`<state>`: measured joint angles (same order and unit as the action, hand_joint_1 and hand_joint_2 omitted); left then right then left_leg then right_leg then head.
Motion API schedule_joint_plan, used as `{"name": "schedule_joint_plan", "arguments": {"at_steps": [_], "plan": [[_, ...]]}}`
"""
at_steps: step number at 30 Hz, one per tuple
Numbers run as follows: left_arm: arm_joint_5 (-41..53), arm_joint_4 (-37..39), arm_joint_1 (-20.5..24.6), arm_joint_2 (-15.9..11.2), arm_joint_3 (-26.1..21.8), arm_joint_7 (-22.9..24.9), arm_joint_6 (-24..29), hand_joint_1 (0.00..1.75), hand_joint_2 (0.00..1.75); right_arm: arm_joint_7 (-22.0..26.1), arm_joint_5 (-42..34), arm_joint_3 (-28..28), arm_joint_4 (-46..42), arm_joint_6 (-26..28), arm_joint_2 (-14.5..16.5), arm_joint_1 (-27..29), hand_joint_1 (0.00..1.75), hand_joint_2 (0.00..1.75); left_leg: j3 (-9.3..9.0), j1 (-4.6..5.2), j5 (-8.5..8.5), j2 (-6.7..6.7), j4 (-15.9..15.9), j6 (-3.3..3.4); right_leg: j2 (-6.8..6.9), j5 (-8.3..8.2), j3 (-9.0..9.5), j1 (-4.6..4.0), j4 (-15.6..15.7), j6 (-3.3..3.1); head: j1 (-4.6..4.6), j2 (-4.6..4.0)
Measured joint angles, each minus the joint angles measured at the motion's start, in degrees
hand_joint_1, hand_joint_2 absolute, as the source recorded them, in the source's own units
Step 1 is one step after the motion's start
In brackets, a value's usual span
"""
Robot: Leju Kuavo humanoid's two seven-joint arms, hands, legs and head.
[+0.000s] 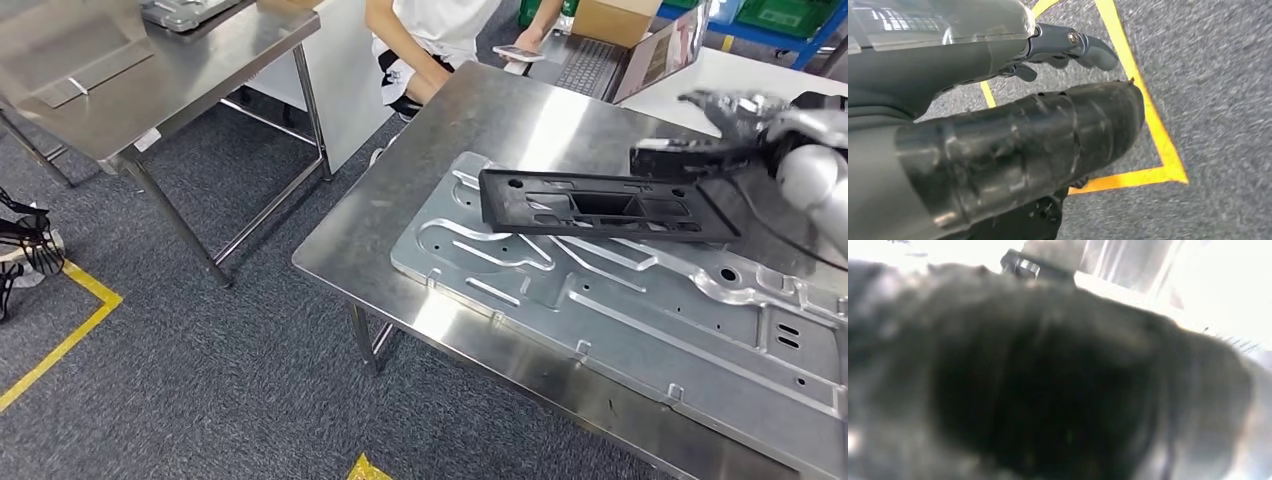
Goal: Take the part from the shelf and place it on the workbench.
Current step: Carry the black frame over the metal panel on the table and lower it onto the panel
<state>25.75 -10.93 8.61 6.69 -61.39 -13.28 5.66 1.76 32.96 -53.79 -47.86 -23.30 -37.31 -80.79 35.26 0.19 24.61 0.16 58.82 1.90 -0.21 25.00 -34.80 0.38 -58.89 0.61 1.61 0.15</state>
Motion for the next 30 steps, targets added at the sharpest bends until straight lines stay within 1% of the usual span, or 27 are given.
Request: {"name": "schedule_joint_plan", "arguments": {"at_steps": [1, 2, 3, 5, 6, 7, 8, 9, 10, 11, 12, 13, 15, 16, 17, 18, 20, 21, 22, 23, 24, 25, 26, 27, 28, 29, 30], "plan": [[0.1, 0.0, 0.1, 0.2, 0.0, 0.1, 0.0, 0.0, 0.0, -0.3, 0.4, -0.3, 0.2, -0.6, 0.7, -1.5, 0.0, 0.0, 0.18, 0.01, 0.33, -0.03, 0.4, -0.31, -0.01, -0.16, 0.07, 0.18, 0.2, -0.3, 0.01, -0.01], [0.2, 0.0, 0.2, 0.3, 0.0, 0.2, 0.0, 0.0, 0.0, -0.6, 0.9, -0.6, 0.4, -1.1, 1.5, -3.1, 0.0, 0.0, 0.75, 0.01, 1.23, -0.09, 1.6, -0.66, 0.04, -0.31, 0.12, 0.36, 0.4, -0.65, 0.03, -0.01], [0.3, 0.0, 0.2, 0.5, 0.0, 0.3, 0.0, 0.0, 0.0, -1.0, 1.4, -0.9, 0.8, -1.8, 2.4, -5.0, 0.0, 0.0, 1.95, -0.05, 2.76, -0.15, 4.2, -0.99, 0.1, -0.44, 0.15, 0.52, 0.6, -0.97, 0.05, -0.01], [0.7, 0.0, 0.3, 0.9, 0.0, 0.6, -0.1, 0.0, 0.0, -1.8, 2.4, -1.6, 1.8, -3.0, 4.2, -8.8, 0.0, 0.0, 5.45, -0.33, 6.33, -0.14, 11.8, -1.48, 0.14, -0.43, -0.03, 0.44, 0.4, -1.34, 0.07, 0.0], [0.9, 0.0, 0.3, 1.0, 0.0, 0.7, -0.1, 0.0, 0.0, -2.1, 2.9, -2.0, 2.4, -3.7, 5.0, -10.5, 0.0, 0.0, 6.95, -0.46, 7.35, -0.13, 15.0, -1.65, 0.14, -0.39, -0.08, 0.39, 0.3, -1.43, 0.06, 0.0], [1.0, 0.0, 0.2, 1.2, 0.0, 0.9, -0.1, 0.0, 0.0, -2.5, 3.2, -2.3, 3.0, -4.4, 5.8, -12.1, 0.0, 0.0, 7.61, -0.55, 7.29, -0.11, 16.3, -1.74, 0.12, -0.34, -0.11, 0.37, 0.2, -1.47, 0.06, -0.01], [1.1, 0.0, 0.2, 1.3, 0.0, 1.0, -0.1, 0.0, 0.0, -2.7, 3.4, -2.6, 3.6, -5.0, 6.6, -13.6, 0.0, 0.0, 7.29, -0.62, 6.27, -0.1, 15.6, -1.77, 0.09, -0.29, -0.11, 0.38, 0.1, -1.48, 0.07, -0.01], [1.3, 0.0, 0.2, 1.4, 0.0, 1.2, -0.1, 0.0, 0.0, -2.9, 3.5, -2.9, 4.2, -5.4, 7.3, -15.0, 0.0, 0.0, 5.89, -0.66, 4.41, -0.1, 12.6, -1.68, 0.07, -0.22, -0.1, 0.4, 0.0, -1.44, 0.07, 0.0], [1.3, 0.0, 0.2, 1.5, 0.0, 1.3, -0.1, 0.0, 0.0, -2.9, 3.6, -3.1, 4.8, -5.7, 7.9, -16.4, 0.0, 0.0, 4.01, -0.69, 2.49, -0.09, 8.5, -1.5, 0.05, -0.13, -0.12, 0.43, -0.1, -1.34, 0.07, 0.0], [1.4, 0.0, 0.2, 1.6, 0.0, 1.4, -0.1, 0.0, 0.0, -3.0, 3.6, -3.2, 5.5, -5.7, 8.5, -17.6, 0.0, 0.0, 2.19, -0.64, 1.16, -0.08, 4.7, -1.32, 0.02, -0.03, -0.19, 0.33, -0.2, -1.16, 0.07, 0.0], [1.5, 0.0, 0.2, 1.7, 0.1, 1.4, -0.1, 0.0, 0.0, -3.0, 3.6, -3.4, 6.2, -5.7, 8.9, -18.6, 0.0, 0.0, 0.87, -0.59, 0.35, -0.1, 1.9, -1.11, 0.0, 0.02, -0.27, 0.23, -0.3, -0.92, 0.05, 0.0], [1.6, 0.0, 0.2, 1.8, 0.1, 1.5, -0.1, 0.0, 0.0, -3.0, 3.6, -3.6, 6.7, -5.7, 9.2, -19.3, 0.0, 0.0, 0.28, -0.53, 0.2, -0.13, 0.6, -0.94, 0.0, 0.01, -0.33, 0.11, -0.3, -0.67, 0.03, 0.0], [1.8, 0.0, 0.0, 2.1, 0.1, 1.6, -0.1, 0.0, 0.0, -2.9, 3.6, -4.1, 7.7, -5.5, 9.6, -20.2, 0.0, 0.0, 0.08, -0.48, 0.07, -0.18, 0.2, -0.5, 0.01, -0.11, -0.33, 0.01, -0.2, -0.09, 0.02, 0.0], [1.8, 0.0, -0.1, 2.2, 0.1, 1.7, 0.0, 0.0, 0.0, -2.8, 3.5, -4.2, 8.1, -5.4, 9.7, -20.5, 0.0, 0.0, -0.02, -0.56, -0.12, -0.16, 0.0, -0.19, 0.01, 0.14, -0.38, 0.09, -0.4, 0.17, 0.01, 0.0], [1.9, 0.0, -0.1, 2.3, 0.1, 1.7, 0.0, 0.0, 0.0, -2.7, 3.5, -4.4, 8.4, -5.3, 9.8, -20.8, 0.0, 0.0, -0.14, -0.64, -0.32, -0.13, -0.3, 0.14, 0.02, 0.86, -0.73, 0.17, -1.3, 0.43, 0.01, 0.0], [1.9, 0.0, -0.1, 2.5, 0.1, 1.7, 0.0, 0.0, 0.0, -2.6, 3.4, -4.6, 8.7, -5.2, 9.8, -21.1, 0.0, 0.0, -0.24, -0.75, -0.49, -0.1, -0.6, 0.43, 0.02, 2.17, -1.58, 0.26, -3.3, 0.66, 0.0, 0.0], [1.9, 0.0, -0.1, 2.5, 0.1, 1.8, 0.0, 0.0, 0.0, -2.5, 3.4, -4.9, 9.3, -5.0, 9.8, -21.5, 0.0, 0.0, -0.26, -0.8, -0.58, -0.08, -0.8, 0.74, 0.06, 5.74, -4.79, 0.4, -10.3, 1.09, -0.01, 0.0], [1.9, 0.0, -0.1, 2.5, 0.1, 1.8, 0.0, 0.0, 0.0, -2.5, 3.4, -5.2, 9.6, -4.8, 9.8, -21.5, 0.0, 0.0, -0.25, -0.8, -0.56, -0.11, -0.7, 0.8, 0.06, 6.99, -6.48, 0.44, -13.8, 1.27, -0.01, 0.0], [1.9, 0.0, -0.2, 2.5, 0.1, 1.8, 0.1, 0.0, 0.0, -2.4, 3.3, -5.6, 9.9, -4.5, 9.8, -21.4, 0.0, 0.0, -0.25, -0.79, -0.54, -0.28, -0.7, 0.82, 0.07, 7.28, -7.5, 0.48, -15.8, 1.4, -0.01, 0.0], [1.9, 0.0, -0.2, 2.5, 0.1, 1.8, 0.1, 0.0, 0.0, -2.3, 3.3, -6.0, 10.0, -4.2, 9.8, -21.3, 0.0, 0.0, -0.25, -0.79, -0.52, -0.5, -0.6, 0.81, 0.06, 6.38, -7.42, 0.51, -15.5, 1.44, -0.01, 0.0], [1.9, 0.0, -0.2, 2.5, 0.1, 1.8, 0.1, 0.0, 0.0, -2.2, 3.2, -6.3, 10.1, -3.7, 9.9, -21.2, 0.0, 0.0, -0.27, -0.79, -0.49, -0.81, -0.5, 0.78, -0.04, 4.59, -6.25, 0.55, -13.0, 1.38, -0.01, 0.0], [1.8, 0.0, -0.2, 2.5, 0.1, 1.8, 0.1, 0.0, 0.0, -2.1, 3.2, -6.6, 10.1, -3.2, 9.9, -21.3, 0.0, 0.0, -0.3, -0.78, -0.45, -1.15, -0.4, 0.72, -0.46, 2.43, -4.27, 0.58, -8.9, 1.22, -0.01, 0.0], [1.8, 0.0, -0.2, 2.5, 0.1, 1.8, 0.2, 0.0, 0.0, -2.0, 3.2, -6.8, 10.2, -2.8, 9.9, -21.4, 0.0, 0.0, -0.23, -0.7, -0.42, -1.39, -0.4, 0.59, -1.13, 0.92, -2.27, 0.54, -5.0, 1.04, -0.01, 0.0], [1.8, 0.0, -0.1, 2.6, 0.1, 1.8, 0.2, 0.0, 0.0, -2.0, 3.2, -7.0, 10.2, -2.5, 9.9, -21.5, 0.0, 0.0, -0.13, -0.65, -0.42, -1.61, -0.3, 0.42, -1.72, 0.02, -0.86, 0.47, -2.0, 0.85, -0.01, 0.0], [1.8, 0.0, 0.0, 2.6, 0.1, 1.8, 0.2, 0.0, 0.0, -1.9, 3.1, -7.3, 10.3, -2.2, 10.0, -21.6, 0.0, 0.0, 0.01, -0.64, -0.45, -1.8, -0.2, 0.2, -2.13, -0.25, -0.09, 0.36, -0.3, 0.7, -0.01, 0.0], [1.8, 0.0, 0.0, 2.6, 0.1, 1.8, 0.2, 0.0, 0.0, -1.9, 3.1, -7.5, 10.3, -2.1, 10.1, -21.6, 0.0, 0.0, 0.15, -0.65, -0.54, -2.04, -0.2, -0.08, -2.14, -0.05, 0.03, 0.23, 0.0, 0.57, -0.01, 0.0], [1.7, 0.0, 0.0, 2.6, 0.1, 1.8, 0.2, 0.0, 0.0, -1.8, 3.1, -7.7, 10.3, -2.1, 10.2, -21.6, 0.0, 0.0, 0.22, -0.7, -0.63, -2.35, -0.3, -0.39, -1.78, -0.15, 0.0, 0.19, 0.2, 0.37, -0.01, 0.0]]}}
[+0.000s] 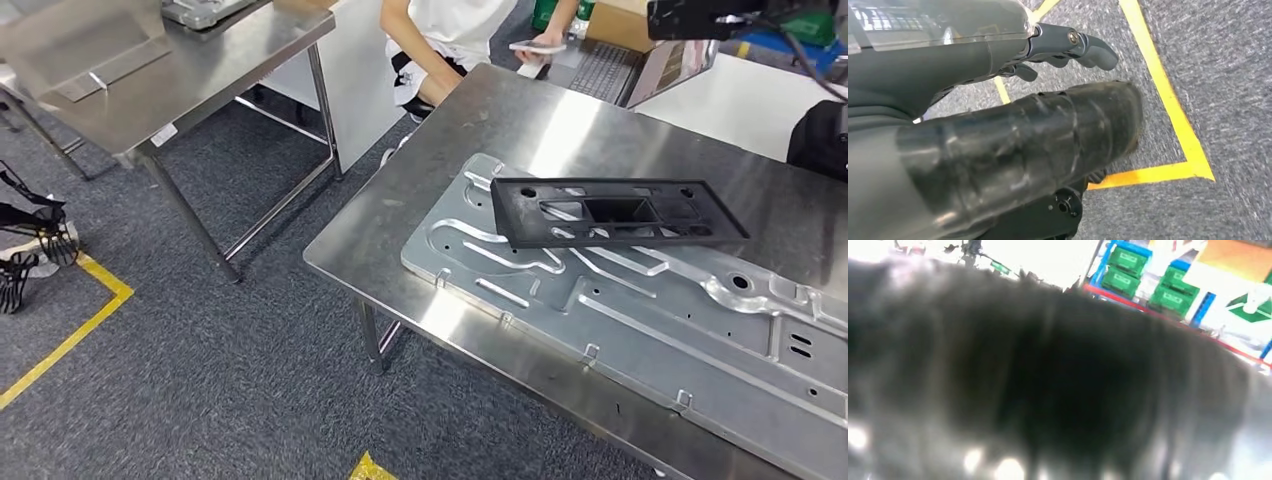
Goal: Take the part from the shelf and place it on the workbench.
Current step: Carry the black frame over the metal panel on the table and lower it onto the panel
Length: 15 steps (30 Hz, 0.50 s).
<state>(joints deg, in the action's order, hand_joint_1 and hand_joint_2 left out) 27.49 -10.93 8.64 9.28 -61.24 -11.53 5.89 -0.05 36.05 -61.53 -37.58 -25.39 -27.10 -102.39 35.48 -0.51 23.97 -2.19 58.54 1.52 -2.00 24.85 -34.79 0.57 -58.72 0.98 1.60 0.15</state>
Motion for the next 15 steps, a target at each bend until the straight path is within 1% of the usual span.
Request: {"name": "schedule_joint_plan", "arguments": {"at_steps": [1, 2, 3, 4, 5, 6, 7, 8, 9, 10, 11, 12, 13, 14, 15], "plan": [[0.0, 0.0, 0.0, 0.0, 0.0, 0.0, 0.0, 0.0, 0.0, 0.0, 0.0, -0.2, 0.0, 0.0, 0.2, 0.0, 0.0, 0.0, 0.12, -0.05, 0.09, -0.16, 0.2, -0.3, 0.49, -0.1, 0.12, 0.07, 0.2, -0.29, 0.01, 0.0], [0.0, 0.0, 0.0, 0.0, 0.0, 0.0, 0.0, 0.0, 0.0, 0.0, 0.0, -0.5, 0.0, 0.1, 0.3, -0.1, 0.0, 0.0, 0.49, -0.04, 0.63, -0.02, 0.9, -0.6, 1.0, -0.23, 0.3, 0.17, 0.4, -0.69, 0.05, 0.0], [-0.1, 0.0, -0.1, 0.0, 0.0, 0.0, 0.0, 0.0, 0.0, 0.0, 0.0, -0.7, 0.0, 0.1, 0.5, -0.2, 0.0, 0.0, 1.31, -0.04, 1.73, 0.32, 2.7, -0.86, 1.55, -0.36, 0.47, 0.27, 0.7, -1.12, 0.08, 0.0], [-0.1, 0.0, -0.1, 0.0, 0.0, 0.0, 0.0, 0.0, 0.0, 0.0, 0.0, -0.8, 0.0, 0.1, 0.6, -0.2, 0.0, 0.0, 2.65, -0.1, 3.37, 0.82, 5.6, -1.04, 2.09, -0.4, 0.61, 0.3, 0.8, -1.45, 0.12, 0.0], [-0.1, 0.0, -0.1, 0.0, 0.0, 0.0, -0.1, 0.0, 0.0, 0.0, 0.0, -1.0, 0.0, 0.2, 0.6, -0.3, 0.0, 0.0, 4.45, -0.13, 5.24, 1.27, 9.5, -1.22, 2.53, -0.36, 0.63, 0.22, 0.8, -1.71, 0.14, 0.0], [-0.1, 0.0, -0.1, 0.1, 0.0, 0.0, -0.1, 0.0, 0.0, 0.0, -0.1, -1.2, 0.0, 0.2, 0.8, -0.3, 0.0, 0.0, 6.29, -0.19, 6.77, 1.49, 13.3, -1.33, 2.98, -0.29, 0.6, 0.12, 0.8, -1.84, 0.14, 0.0], [-0.1, 0.0, -0.1, 0.1, 0.0, 0.0, -0.1, 0.0, 0.0, 0.0, -0.1, -1.3, 0.0, 0.2, 0.9, -0.2, 0.0, 0.0, 7.59, -0.22, 7.47, 1.64, 16.0, -1.41, 3.4, -0.2, 0.58, 0.04, 0.6, -1.89, 0.14, 0.0], [-0.1, 0.0, -0.1, 0.2, 0.0, 0.0, -0.2, 0.0, 0.0, 0.1, -0.2, -1.5, 0.0, 0.2, 1.0, -0.2, 0.0, 0.0, 7.93, -0.22, 7.08, 1.76, 16.6, -1.43, 3.83, -0.08, 0.57, -0.01, 0.5, -1.89, 0.14, 0.0], [-0.1, 0.0, -0.1, 0.2, 0.0, 0.0, -0.2, 0.0, 0.0, 0.1, -0.3, -1.6, 0.0, 0.1, 1.1, -0.2, 0.0, 0.0, 7.1, -0.21, 5.66, 1.96, 14.8, -1.39, 4.28, 0.08, 0.58, -0.05, 0.3, -1.84, 0.14, 0.0], [-0.1, 0.0, -0.1, 0.2, 0.0, 0.0, -0.2, 0.0, 0.0, 0.0, -0.4, -1.8, -0.1, 0.1, 1.2, -0.2, 0.0, 0.0, 5.26, -0.18, 3.62, 2.55, 11.2, -1.26, 4.75, 0.31, 0.61, -0.08, 0.1, -1.72, 0.14, 0.0], [0.0, 0.0, -0.1, 0.2, 0.0, 0.0, -0.2, 0.0, 0.0, 0.0, -0.5, -1.9, -0.1, 0.1, 1.2, -0.2, 0.0, 0.0, 3.26, 0.03, 2.14, 3.68, 7.2, -1.09, 5.2, 0.57, 0.62, -0.19, -0.2, -1.54, 0.14, 0.0], [0.0, 0.0, -0.1, 0.2, 0.0, 0.0, -0.2, 0.0, 0.0, 0.0, -0.6, -1.9, -0.1, 0.1, 1.2, -0.3, 0.0, 0.0, 1.7, 0.21, 1.11, 4.62, 4.0, -0.77, 5.6, 0.8, 0.57, -0.37, -0.5, -1.34, 0.11, 0.0], [0.0, 0.0, 0.0, 0.2, 0.0, 0.0, -0.2, 0.0, 0.0, -0.1, -0.6, -2.0, -0.1, 0.1, 1.1, -0.3, 0.0, 0.0, 0.83, 0.38, 0.71, 5.3, 2.0, -0.46, 5.99, 0.95, 0.51, -0.55, -0.7, -1.12, 0.1, -0.01], [0.0, 0.0, 0.0, 0.3, 0.0, 0.0, -0.2, 0.0, 0.0, -0.1, -0.6, -2.1, -0.1, 0.1, 1.2, -0.3, 0.0, 0.0, 0.7, 0.53, 0.83, 5.42, 1.4, -0.18, 6.41, 1.02, 0.47, -0.76, -0.7, -0.92, 0.09, -0.01], [0.0, 0.0, 0.0, 0.3, 0.0, 0.0, -0.2, 0.0, 0.0, -0.1, -0.7, -2.2, -0.1, 0.1, 1.2, -0.4, 0.0, 0.0, 0.81, 0.51, 0.66, 4.84, 1.3, 0.11, 6.86, 1.03, 0.49, -0.87, -0.7, -0.73, 0.07, -0.01]]}}
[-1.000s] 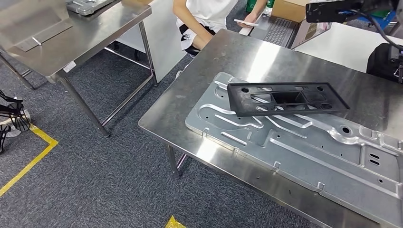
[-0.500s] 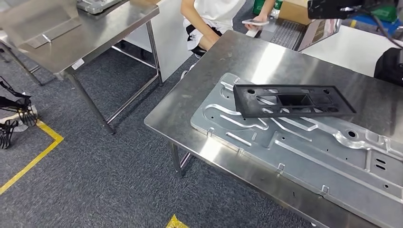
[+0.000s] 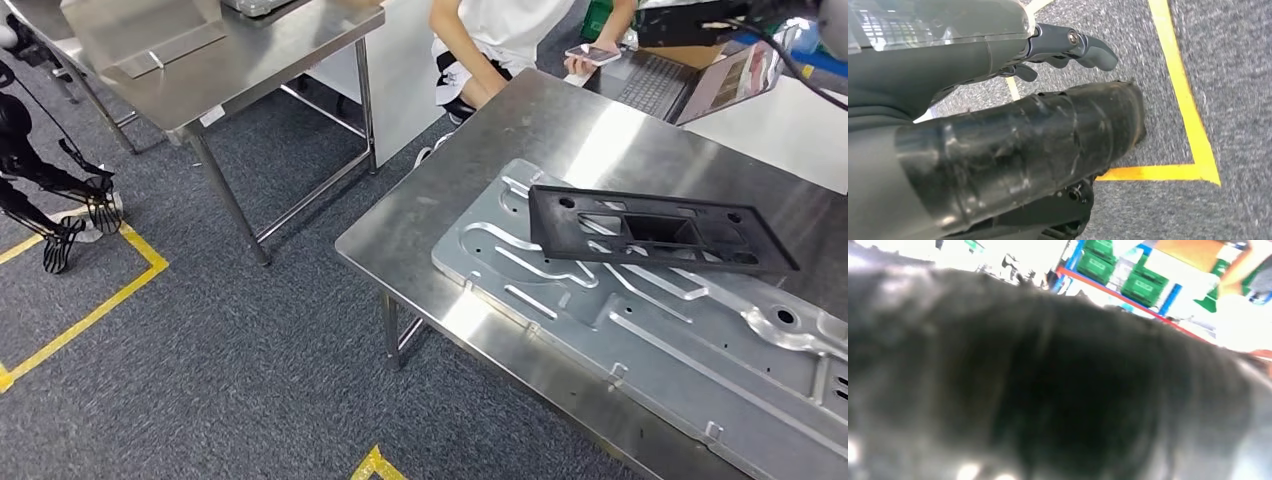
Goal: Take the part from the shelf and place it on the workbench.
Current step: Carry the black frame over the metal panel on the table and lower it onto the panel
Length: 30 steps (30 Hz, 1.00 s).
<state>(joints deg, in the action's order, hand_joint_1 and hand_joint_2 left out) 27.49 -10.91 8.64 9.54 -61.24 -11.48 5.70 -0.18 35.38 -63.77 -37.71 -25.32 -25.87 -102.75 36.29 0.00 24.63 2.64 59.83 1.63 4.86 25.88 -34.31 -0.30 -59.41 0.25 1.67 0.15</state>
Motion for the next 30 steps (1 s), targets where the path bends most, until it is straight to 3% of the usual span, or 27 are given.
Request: {"name": "schedule_joint_plan", "arguments": {"at_steps": [1, 3, 6, 7, 8, 9, 10, 12, 14, 16, 17, 19, 21, 23, 24, 25, 27, 29, 30], "plan": [[0.0, 0.0, 0.0, 0.0, 0.0, 0.0, 0.0, 0.0, 0.0, 0.0, 0.0, -0.1, 0.0, 0.0, 0.1, 0.0, 0.0, 0.0, -0.02, -0.09, -0.16, -0.53, -0.2, 0.26, 0.35, 0.13, 0.07, 0.0, 0.0, 0.25, 0.01, 0.0], [-0.1, 0.0, 0.0, 0.0, 0.0, 0.0, 0.0, 0.0, 0.0, -0.2, 0.0, -0.2, -0.1, 0.0, 0.1, -0.1, 0.0, 0.0, -0.17, -0.27, -0.53, -1.53, -0.6, 0.83, -0.93, 1.69, -0.45, 0.28, -1.7, 0.78, -0.01, 0.0], [-0.1, 0.0, 0.1, 0.0, 0.0, -0.2, -0.1, 0.0, 0.0, -0.3, 0.0, -0.4, -0.1, -0.1, 0.1, -0.1, 0.0, 0.0, -0.15, -0.34, -0.79, -3.18, -0.8, 1.3, -4.15, 6.79, -4.92, 0.65, -11.5, 1.31, -0.03, 0.01], [-0.1, 0.0, 0.2, 0.0, 0.0, -0.3, -0.2, 0.0, 0.0, -0.3, 0.0, -0.5, -0.1, -0.1, 0.0, 0.1, 0.0, 0.0, -0.15, -0.32, -0.8, -3.83, -0.8, 1.35, -4.47, 7.66, -6.43, 0.68, -14.5, 1.38, -0.03, 0.01], [-0.1, 0.0, 0.2, 0.0, 0.0, -0.4, -0.3, 0.0, 0.0, -0.2, 0.0, -0.7, -0.1, -0.1, 0.0, 0.2, 0.0, 0.0, -0.18, -0.3, -0.8, -4.56, -0.8, 1.35, -4.61, 7.38, -7.13, 0.68, -15.6, 1.36, -0.03, 0.01], [0.0, 0.0, 0.2, 0.1, 0.0, -0.4, -0.3, 0.0, 0.0, -0.2, -0.1, -0.9, -0.1, -0.1, 0.0, 0.4, 0.0, 0.0, -0.26, -0.29, -0.8, -5.32, -0.7, 1.35, -4.77, 5.97, -6.77, 0.68, -14.6, 1.25, -0.03, 0.0], [0.0, 0.0, 0.2, 0.1, 0.0, -0.4, -0.3, 0.0, 0.0, -0.2, -0.1, -1.0, -0.1, -0.1, -0.1, 0.5, 0.0, 0.0, -0.38, -0.29, -0.79, -6.05, -0.7, 1.33, -5.16, 3.72, -5.41, 0.69, -11.4, 1.05, -0.03, 0.0], [0.0, 0.0, 0.2, 0.3, 0.0, -0.4, -0.3, 0.0, 0.0, -0.1, -0.2, -1.1, -0.3, -0.2, -0.3, 0.5, 0.0, 0.0, -0.35, -0.32, -0.81, -7.34, -0.6, 1.21, -7.41, 0.08, -2.16, 0.75, -3.8, 0.57, 0.01, 0.0], [0.0, 0.0, 0.3, 0.5, 0.0, -0.4, -0.3, 0.0, 0.0, 0.0, -0.2, -1.2, -0.7, -0.2, -0.4, 0.4, 0.0, 0.0, 0.12, -0.53, -1.01, -8.38, -0.6, 0.79, -8.87, -0.7, -0.74, 0.63, -0.2, 0.3, 0.02, 0.01], [-0.1, 0.0, 0.3, 0.5, 0.0, -0.4, -0.3, 0.0, 0.0, 0.0, -0.2, -1.4, -1.1, -0.1, -0.4, 0.4, 0.0, 0.0, 0.49, -0.67, -1.27, -9.46, -0.7, 0.12, -7.87, -0.72, -0.42, 0.61, 0.5, 0.0, 0.03, 0.01], [-0.1, 0.0, 0.2, 0.5, 0.0, -0.4, -0.3, 0.0, 0.0, 0.0, -0.2, -1.4, -1.4, -0.1, -0.3, 0.4, 0.0, 0.0, 0.65, -0.56, -1.05, -9.11, -0.5, -0.15, -7.16, -0.85, -0.15, 0.73, 0.9, -0.29, 0.04, 0.0], [-0.2, 0.0, 0.1, 0.5, -0.1, -0.4, -0.3, 0.0, 0.0, 0.0, -0.2, -1.4, -1.8, -0.1, -0.2, 0.2, 0.0, 0.0, 2.1, -0.28, 0.99, -6.54, 2.7, -0.57, -5.69, -1.08, 0.39, 1.0, 1.6, -1.0, 0.15, 0.0], [-0.2, 0.0, 0.2, 0.5, -0.1, -0.4, -0.3, 0.0, 0.0, 0.0, -0.2, -1.5, -2.0, -0.1, -0.2, 0.0, 0.0, 0.0, 5.46, -0.44, 4.51, -3.87, 9.9, -0.85, -4.32, -1.0, 0.52, 0.79, 1.7, -1.4, 0.26, 0.0], [-0.3, 0.0, 0.2, 0.5, -0.1, -0.4, -0.3, 0.0, 0.0, 0.0, -0.3, -1.7, -2.2, -0.1, -0.2, 0.0, 0.0, 0.0, 7.91, -0.73, 5.99, -3.13, 15.0, -1.12, -3.03, -0.88, 0.52, 0.66, 1.6, -1.43, 0.26, 0.0], [-0.3, 0.0, 0.2, 0.5, -0.1, -0.4, -0.3, 0.0, 0.0, 0.0, -0.4, -1.7, -2.4, 0.0, -0.2, 0.0, 0.0, 0.0, 7.65, -0.8, 5.2, -2.94, 14.5, -1.21, -2.39, -0.77, 0.52, 0.64, 1.5, -1.37, 0.26, 0.0], [-0.3, 0.0, 0.2, 0.5, -0.1, -0.5, -0.4, 0.0, 0.0, 0.0, -0.6, -1.8, -2.5, 0.1, -0.2, 0.0, 0.0, 0.0, 6.2, -0.84, 3.53, -2.59, 11.8, -1.24, -1.76, -0.6, 0.53, 0.65, 1.2, -1.25, 0.26, 0.0], [-0.3, 0.0, 0.3, 0.4, -0.1, -1.0, -0.4, 0.0, 0.0, 0.0, -1.0, -1.8, -2.8, 0.3, -0.3, 0.0, 0.0, 0.0, 2.16, -0.55, 0.61, -0.57, 4.1, -1.1, -0.59, -0.07, 0.47, 0.48, 0.6, -0.83, 0.27, 0.0], [-0.4, 0.0, 0.6, 0.3, -0.1, -1.4, -0.3, 0.0, 0.0, 0.0, -1.3, -1.8, -3.0, 0.8, -0.4, 0.1, 0.0, 0.0, 0.31, -0.18, -0.17, 0.57, 0.2, -0.53, 0.45, 0.32, 0.34, 0.12, 0.2, -0.37, 0.22, 0.0], [-0.5, 0.0, 0.7, 0.2, -0.1, -1.5, -0.3, 0.0, 0.0, 0.1, -1.5, -1.8, -3.1, 1.1, -0.5, 0.3, 0.0, 0.0, 0.31, -0.02, -0.16, 0.17, 0.0, -0.22, 0.95, 0.36, 0.33, -0.04, 0.1, -0.17, 0.21, 0.0]]}}
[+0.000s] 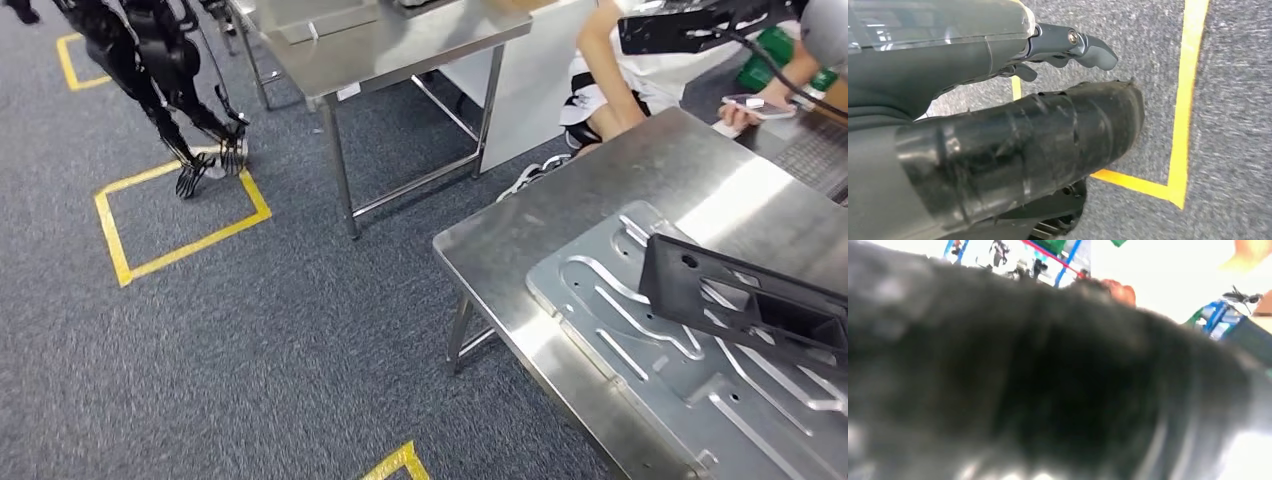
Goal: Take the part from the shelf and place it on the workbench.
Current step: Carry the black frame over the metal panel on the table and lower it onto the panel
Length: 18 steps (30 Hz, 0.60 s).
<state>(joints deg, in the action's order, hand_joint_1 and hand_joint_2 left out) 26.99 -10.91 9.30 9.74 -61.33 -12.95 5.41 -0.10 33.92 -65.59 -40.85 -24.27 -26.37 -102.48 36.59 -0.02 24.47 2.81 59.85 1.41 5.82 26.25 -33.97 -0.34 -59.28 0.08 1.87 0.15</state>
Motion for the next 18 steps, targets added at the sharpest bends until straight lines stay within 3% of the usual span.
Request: {"name": "schedule_joint_plan", "arguments": {"at_steps": [2, 4, 6, 7, 8, 9, 11, 13, 15, 17, 18], "plan": [[-0.1, 0.0, 0.1, -0.2, 0.0, -0.1, 0.1, 0.0, 0.0, 0.1, -0.5, 0.0, -0.3, 0.7, -0.1, 0.6, 0.0, 0.0, 0.01, -0.16, -0.35, -1.25, -0.3, 0.63, 0.44, 0.28, 0.22, 0.1, 0.0, 0.46, -0.03, -0.01], [-0.1, 0.0, 0.1, -0.5, -0.1, -0.1, 0.1, 0.0, 0.0, 0.1, -0.8, 0.0, -0.5, 1.5, -0.5, 1.4, 0.0, 0.0, -0.17, -0.38, -0.74, -2.33, -0.8, 1.25, -1.86, 2.18, -0.67, 0.48, -2.4, 0.99, -0.04, 0.0], [-0.1, 0.0, 0.1, -0.7, -0.1, -0.2, 0.2, 0.0, 0.0, 0.1, -1.0, 0.0, -0.6, 2.2, -1.5, 2.4, 0.0, 0.0, -0.15, -0.44, -0.94, -3.62, -0.9, 1.59, -4.74, 5.7, -3.75, 0.76, -9.1, 1.35, -0.05, 0.01], [-0.2, 0.0, 0.0, -0.7, -0.1, -0.2, 0.3, 0.0, 0.0, 0.1, -1.1, 0.0, -0.6, 2.5, -2.0, 3.0, 0.0, 0.0, -0.13, -0.41, -0.97, -4.38, -0.9, 1.66, -5.31, 7.04, -5.57, 0.77, -12.7, 1.44, -0.06, 0.01], [-0.3, 0.0, -0.1, -0.8, -0.2, -0.2, 0.3, 0.0, 0.0, 0.1, -1.2, 0.0, -0.6, 2.8, -2.5, 3.8, 0.0, 0.0, -0.15, -0.38, -0.98, -5.14, -0.9, 1.69, -5.58, 7.51, -6.89, 0.77, -15.1, 1.47, -0.06, 0.01], [-0.4, 0.0, -0.2, -0.9, -0.2, -0.2, 0.4, 0.0, 0.0, 0.1, -1.3, 0.0, -0.6, 3.1, -2.9, 4.5, 0.0, 0.0, -0.18, -0.34, -0.99, -5.89, -0.9, 1.71, -5.75, 6.77, -7.27, 0.77, -15.4, 1.38, -0.06, 0.01], [-0.5, 0.0, -0.5, -0.9, -0.4, -0.3, 0.5, 0.0, 0.0, 0.2, -1.5, 0.2, -0.7, 3.6, -3.5, 5.3, 0.0, 0.0, -0.29, -0.27, -1.0, -7.27, -0.8, 1.7, -6.63, 2.67, -5.06, 0.77, -9.8, 0.92, -0.06, 0.01], [-0.5, 0.0, -0.5, -1.0, -0.5, -0.3, 0.5, 0.0, 0.0, 0.3, -1.6, 0.5, -0.9, 4.0, -4.1, 5.5, 0.0, 0.0, -0.08, -0.22, -1.04, -8.47, -0.6, 1.51, -9.1, -0.38, -2.01, 0.82, -2.8, 0.45, -0.04, 0.01], [-0.5, 0.0, -0.5, -1.0, -0.6, -0.3, 0.6, 0.0, 0.0, 0.4, -1.6, 0.6, -1.0, 4.2, -4.4, 5.7, 0.0, 0.0, 0.38, -0.46, -1.25, -9.61, -0.6, 1.03, -10.2, -0.78, -0.93, 0.66, -0.2, 0.27, -0.04, 0.01], [-0.5, 0.0, -0.6, -1.0, -0.8, -0.4, 0.6, 0.0, 0.0, 0.5, -1.6, 0.6, -1.3, 4.2, -4.5, 6.0, 0.0, 0.0, 0.7, -0.69, -1.42, -10.54, -0.7, 0.38, -8.88, -0.97, -0.65, 0.63, 0.4, -0.03, -0.03, 0.01], [-0.5, 0.0, -0.7, -1.1, -0.8, -0.4, 0.6, 0.0, 0.0, 0.5, -1.6, 0.7, -1.4, 4.2, -4.5, 6.1, 0.0, 0.0, 1.0, -0.55, -0.98, -9.81, -0.2, 0.11, -8.13, -1.13, -0.38, 0.75, 0.9, -0.32, 0.0, 0.01]]}}
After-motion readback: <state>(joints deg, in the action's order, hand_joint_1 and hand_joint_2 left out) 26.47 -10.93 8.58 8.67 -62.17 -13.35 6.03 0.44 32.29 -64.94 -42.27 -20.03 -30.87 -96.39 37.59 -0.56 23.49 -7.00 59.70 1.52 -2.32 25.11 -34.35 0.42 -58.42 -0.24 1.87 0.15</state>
